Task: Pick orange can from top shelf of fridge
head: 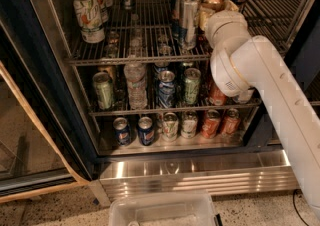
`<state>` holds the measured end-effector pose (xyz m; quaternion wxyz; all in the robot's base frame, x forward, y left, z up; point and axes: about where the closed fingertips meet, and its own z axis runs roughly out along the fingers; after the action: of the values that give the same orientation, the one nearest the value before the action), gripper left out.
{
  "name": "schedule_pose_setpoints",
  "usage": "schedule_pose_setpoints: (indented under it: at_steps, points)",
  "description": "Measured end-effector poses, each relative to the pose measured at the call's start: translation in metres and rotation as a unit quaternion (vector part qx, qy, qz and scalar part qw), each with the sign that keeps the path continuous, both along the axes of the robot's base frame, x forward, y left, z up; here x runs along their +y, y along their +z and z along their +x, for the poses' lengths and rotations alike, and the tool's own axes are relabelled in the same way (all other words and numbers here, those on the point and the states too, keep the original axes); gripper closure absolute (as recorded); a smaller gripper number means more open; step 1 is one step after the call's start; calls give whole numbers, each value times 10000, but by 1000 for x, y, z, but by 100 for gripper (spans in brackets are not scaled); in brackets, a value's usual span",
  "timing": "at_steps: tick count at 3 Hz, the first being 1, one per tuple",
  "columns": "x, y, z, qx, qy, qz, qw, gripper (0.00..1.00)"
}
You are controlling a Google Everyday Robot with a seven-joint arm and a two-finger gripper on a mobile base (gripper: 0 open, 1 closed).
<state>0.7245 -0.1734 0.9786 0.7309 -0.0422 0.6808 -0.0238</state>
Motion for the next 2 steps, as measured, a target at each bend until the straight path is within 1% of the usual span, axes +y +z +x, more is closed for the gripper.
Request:
schedule_pose_setpoints:
  at_steps: [1,2]
  points:
    - [0,0,0,0,0,0,10000,100]
    - [-13,5,-19,-85,-85,-126,9998,100]
